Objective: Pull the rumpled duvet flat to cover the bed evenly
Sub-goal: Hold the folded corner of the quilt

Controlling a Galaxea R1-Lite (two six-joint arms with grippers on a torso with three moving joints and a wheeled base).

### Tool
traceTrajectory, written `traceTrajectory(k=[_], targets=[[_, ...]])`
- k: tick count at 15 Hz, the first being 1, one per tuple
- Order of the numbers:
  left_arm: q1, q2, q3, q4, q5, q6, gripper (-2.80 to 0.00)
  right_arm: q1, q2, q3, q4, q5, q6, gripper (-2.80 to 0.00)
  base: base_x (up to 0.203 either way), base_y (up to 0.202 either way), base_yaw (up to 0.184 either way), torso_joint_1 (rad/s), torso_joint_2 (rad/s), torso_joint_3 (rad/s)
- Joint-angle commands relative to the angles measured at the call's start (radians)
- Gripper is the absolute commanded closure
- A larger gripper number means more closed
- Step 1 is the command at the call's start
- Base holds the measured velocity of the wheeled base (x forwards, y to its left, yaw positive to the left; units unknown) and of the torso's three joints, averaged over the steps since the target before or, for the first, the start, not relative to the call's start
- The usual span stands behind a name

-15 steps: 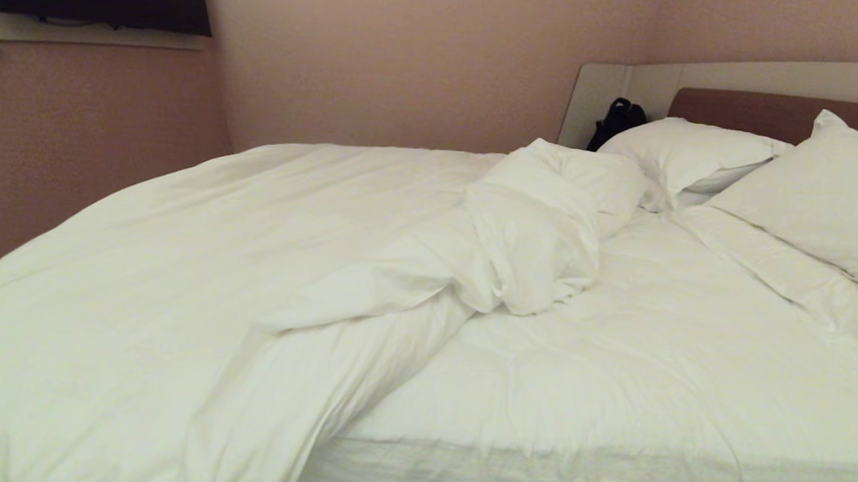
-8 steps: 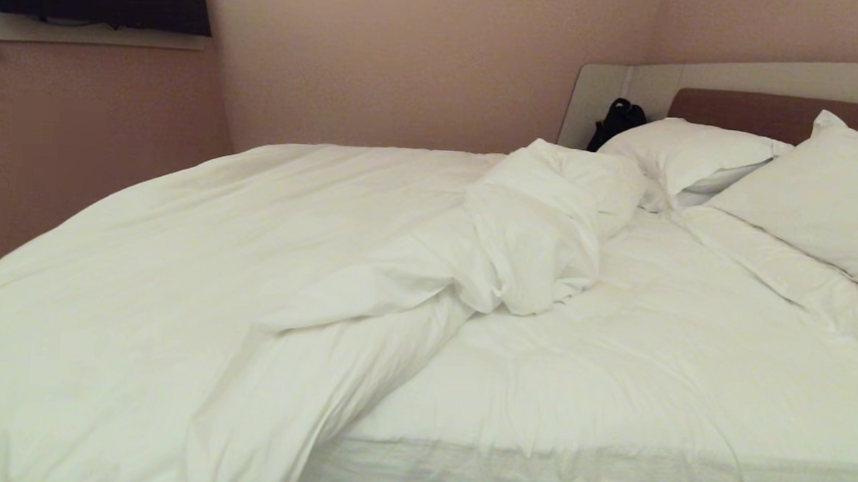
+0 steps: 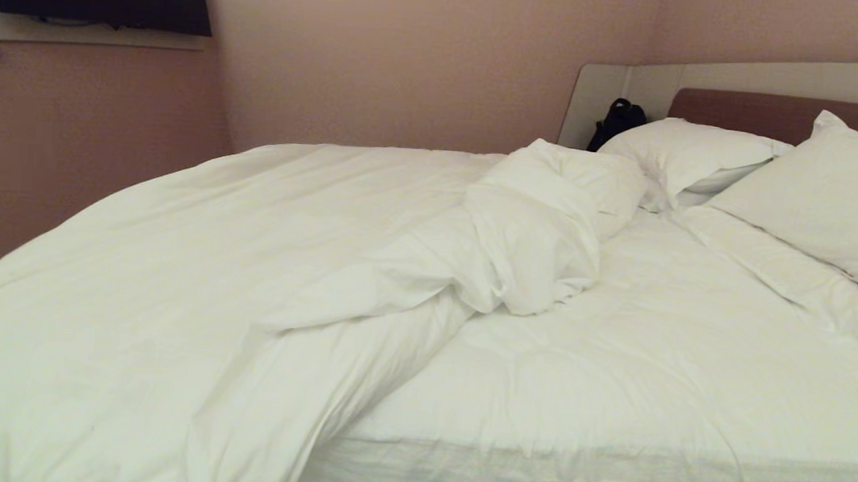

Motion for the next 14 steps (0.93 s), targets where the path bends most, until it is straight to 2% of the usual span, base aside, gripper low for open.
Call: traceTrajectory(k=[1,2,3,6,8,10,12,14], targets=[[0.003,-0.089,0.059,-0.016,0.190,0.088,0.00,0.000,0.000,0.000,0.000,0.000,0.000,0.00,0.000,0.000,0.000,0.000,0.00,0.000],[0.003,-0.089,0.111,-0.067,0.279,0.104,0.00,0.000,0.000,0.000,0.000,0.000,0.000,0.00,0.000,0.000,0.000,0.000,0.00,0.000],[0.004,-0.089,0.180,-0.172,0.356,0.113,0.00,0.000,0.000,0.000,0.000,0.000,0.000,0.00,0.000,0.000,0.000,0.000,0.00,0.000],[0.004,-0.087,0.424,-0.574,0.576,0.138,0.00,0.000,0.000,0.000,0.000,0.002,0.000,0.00,0.000,0.000,0.000,0.000,0.00,0.000],[0.004,-0.088,0.522,-0.732,0.676,0.168,0.00,0.000,0.001,0.000,0.000,0.000,0.000,0.00,0.000,0.000,0.000,0.000,0.00,0.000],[0.004,-0.088,0.577,-0.748,0.678,0.161,0.00,0.000,0.000,0.000,0.000,0.000,0.000,0.00,0.000,0.000,0.000,0.000,0.00,0.000],[0.004,-0.088,0.578,-0.729,0.665,0.105,0.00,0.001,0.000,0.000,0.000,0.000,0.000,0.00,0.000,0.000,0.000,0.000,0.00,0.000],[0.004,-0.088,0.576,-0.712,0.643,0.089,0.00,0.000,0.000,0.000,0.000,0.000,0.000,0.00,0.000,0.000,0.000,0.000,0.00,0.000]])
